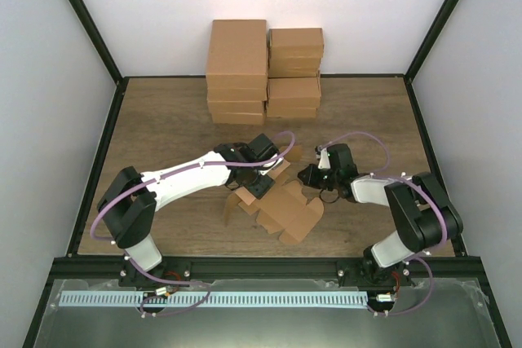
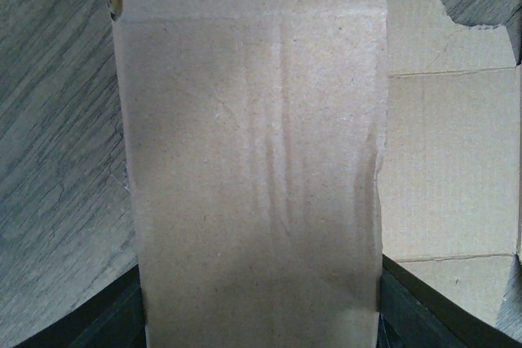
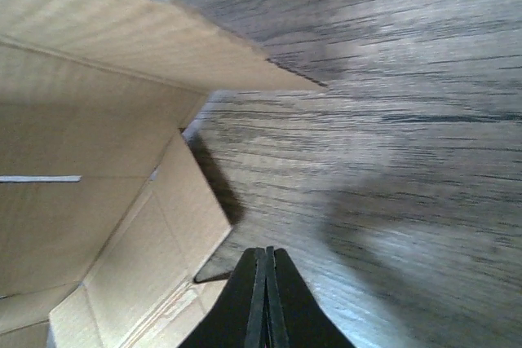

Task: Fold the paper box

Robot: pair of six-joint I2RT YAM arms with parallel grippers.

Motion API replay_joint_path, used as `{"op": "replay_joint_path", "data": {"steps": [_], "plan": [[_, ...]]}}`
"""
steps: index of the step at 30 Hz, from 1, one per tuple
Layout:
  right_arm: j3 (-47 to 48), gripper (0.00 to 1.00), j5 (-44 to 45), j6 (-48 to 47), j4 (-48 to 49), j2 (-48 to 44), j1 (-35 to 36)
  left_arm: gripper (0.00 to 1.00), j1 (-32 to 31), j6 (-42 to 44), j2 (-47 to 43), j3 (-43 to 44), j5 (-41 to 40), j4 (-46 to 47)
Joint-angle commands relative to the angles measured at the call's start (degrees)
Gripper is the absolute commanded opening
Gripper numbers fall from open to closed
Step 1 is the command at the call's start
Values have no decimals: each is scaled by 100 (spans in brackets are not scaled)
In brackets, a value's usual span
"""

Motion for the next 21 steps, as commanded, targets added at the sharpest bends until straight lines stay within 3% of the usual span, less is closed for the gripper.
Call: {"op": "replay_joint_path", "data": {"steps": [1, 21], "plan": [[104, 1, 395, -45, 168, 215, 34, 64, -44, -14, 20, -1, 27, 75], [433, 1, -92, -226, 448, 776, 165, 63, -44, -40, -384, -77, -8, 237]]}}
